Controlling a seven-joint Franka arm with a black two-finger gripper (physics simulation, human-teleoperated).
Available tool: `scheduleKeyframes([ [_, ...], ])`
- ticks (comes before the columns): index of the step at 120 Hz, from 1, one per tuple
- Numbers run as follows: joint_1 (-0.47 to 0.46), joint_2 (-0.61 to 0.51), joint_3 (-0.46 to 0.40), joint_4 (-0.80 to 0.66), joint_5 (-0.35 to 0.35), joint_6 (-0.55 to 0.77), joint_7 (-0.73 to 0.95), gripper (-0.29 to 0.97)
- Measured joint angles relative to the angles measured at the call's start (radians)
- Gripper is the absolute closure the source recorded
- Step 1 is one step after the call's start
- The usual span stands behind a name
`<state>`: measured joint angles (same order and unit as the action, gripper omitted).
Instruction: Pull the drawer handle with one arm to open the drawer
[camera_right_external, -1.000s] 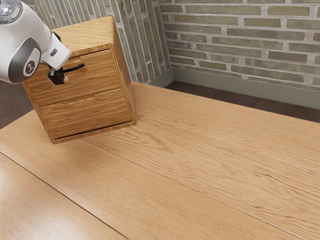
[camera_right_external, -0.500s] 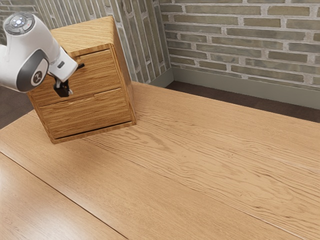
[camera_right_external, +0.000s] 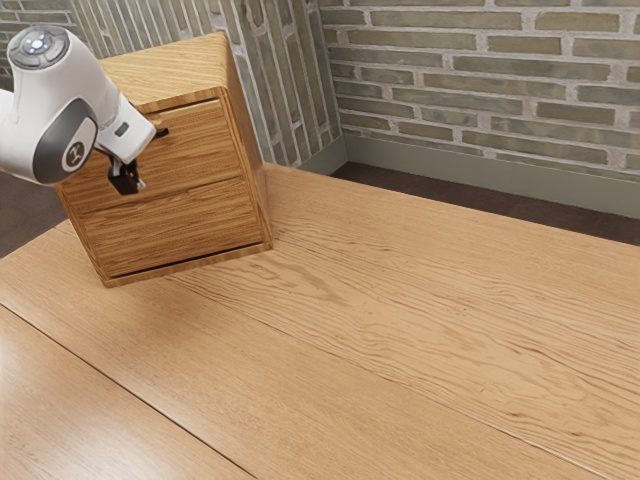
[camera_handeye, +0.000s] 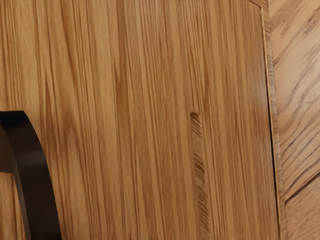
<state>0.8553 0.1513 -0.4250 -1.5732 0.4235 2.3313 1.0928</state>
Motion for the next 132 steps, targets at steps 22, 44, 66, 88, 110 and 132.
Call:
scheduleKeyframes([
  [22, 0.001, -0.034, 0.000, -0.052, -0.001, -0.001, -0.001, -0.03],
  [44, 0.000, -0.088, -0.001, -0.118, -0.003, -0.001, -0.003, 0.03],
  [66, 0.014, -0.141, -0.016, -0.160, -0.005, 0.000, -0.004, 0.11],
  [88, 0.016, -0.192, -0.024, -0.214, -0.008, 0.000, -0.006, 0.03],
  [110, 0.004, -0.245, -0.029, -0.263, -0.020, 0.000, -0.009, 0.03],
  [132, -0.004, -0.298, -0.029, -0.313, -0.031, 0.001, -0.010, 0.03],
])
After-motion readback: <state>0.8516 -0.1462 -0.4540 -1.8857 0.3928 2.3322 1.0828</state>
